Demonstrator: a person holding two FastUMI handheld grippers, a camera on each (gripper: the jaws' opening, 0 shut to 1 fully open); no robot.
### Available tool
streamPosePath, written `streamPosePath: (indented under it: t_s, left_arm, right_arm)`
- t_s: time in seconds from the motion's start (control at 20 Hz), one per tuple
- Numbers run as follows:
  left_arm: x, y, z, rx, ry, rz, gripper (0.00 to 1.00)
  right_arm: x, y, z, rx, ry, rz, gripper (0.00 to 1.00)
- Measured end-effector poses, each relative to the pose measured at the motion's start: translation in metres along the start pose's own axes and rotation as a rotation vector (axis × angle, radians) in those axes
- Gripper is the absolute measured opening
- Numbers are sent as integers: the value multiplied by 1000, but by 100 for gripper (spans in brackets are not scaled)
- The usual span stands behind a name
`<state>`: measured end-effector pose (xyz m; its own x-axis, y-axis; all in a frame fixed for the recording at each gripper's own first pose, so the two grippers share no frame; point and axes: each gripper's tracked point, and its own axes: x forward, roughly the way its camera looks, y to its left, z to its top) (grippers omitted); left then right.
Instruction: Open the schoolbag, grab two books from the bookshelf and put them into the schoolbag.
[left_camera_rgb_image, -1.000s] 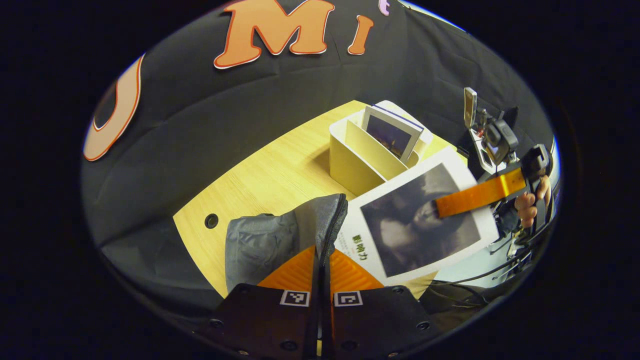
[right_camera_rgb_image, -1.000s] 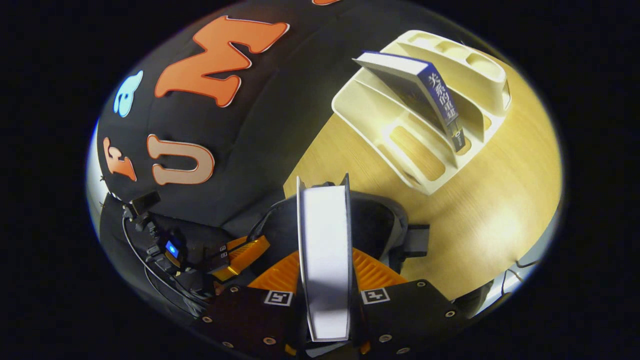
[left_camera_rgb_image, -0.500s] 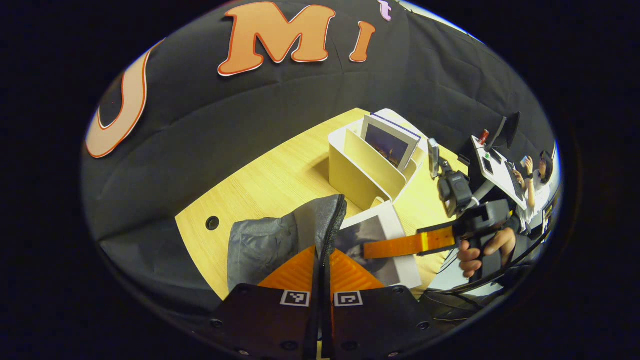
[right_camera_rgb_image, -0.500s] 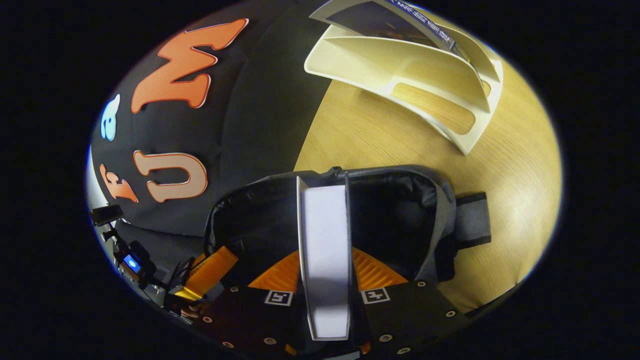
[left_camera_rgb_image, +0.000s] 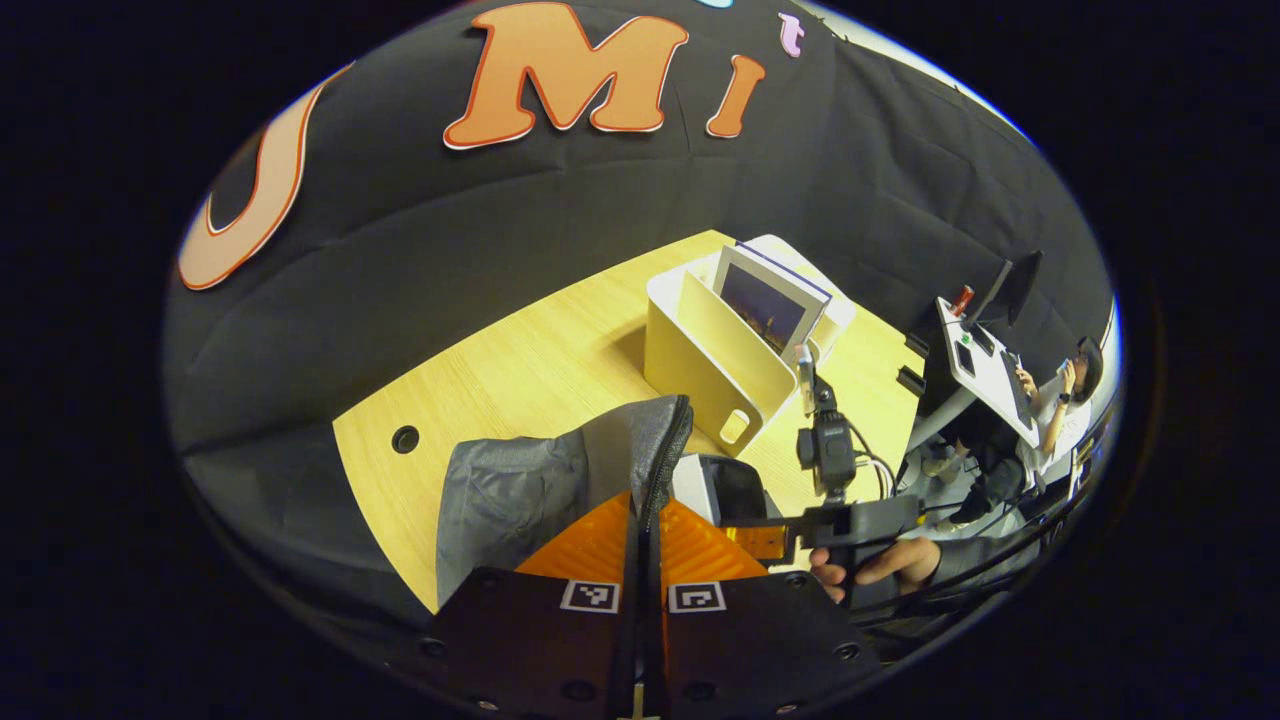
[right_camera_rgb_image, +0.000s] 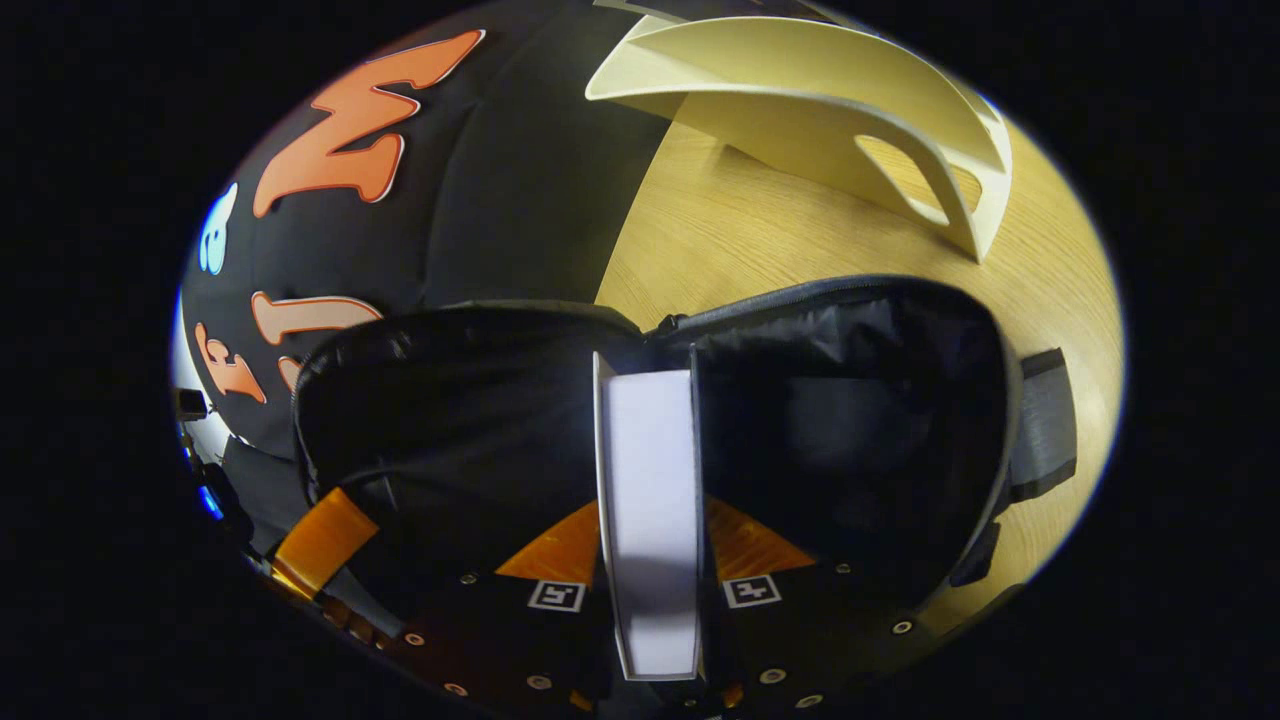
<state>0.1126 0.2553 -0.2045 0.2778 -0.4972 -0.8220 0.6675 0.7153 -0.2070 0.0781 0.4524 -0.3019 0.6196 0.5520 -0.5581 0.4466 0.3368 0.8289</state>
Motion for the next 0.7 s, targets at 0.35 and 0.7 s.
streamPosePath:
  t_s: [0.35, 0.7]
  left_arm:
    - [5, 11, 0, -24, -1, 44, 4]
    - [6, 7, -5, -15, 9, 69, 4]
  right_arm:
    - [-33, -24, 1, -185, 76, -184, 73]
    - [-85, -47, 16, -411, 172, -331, 91]
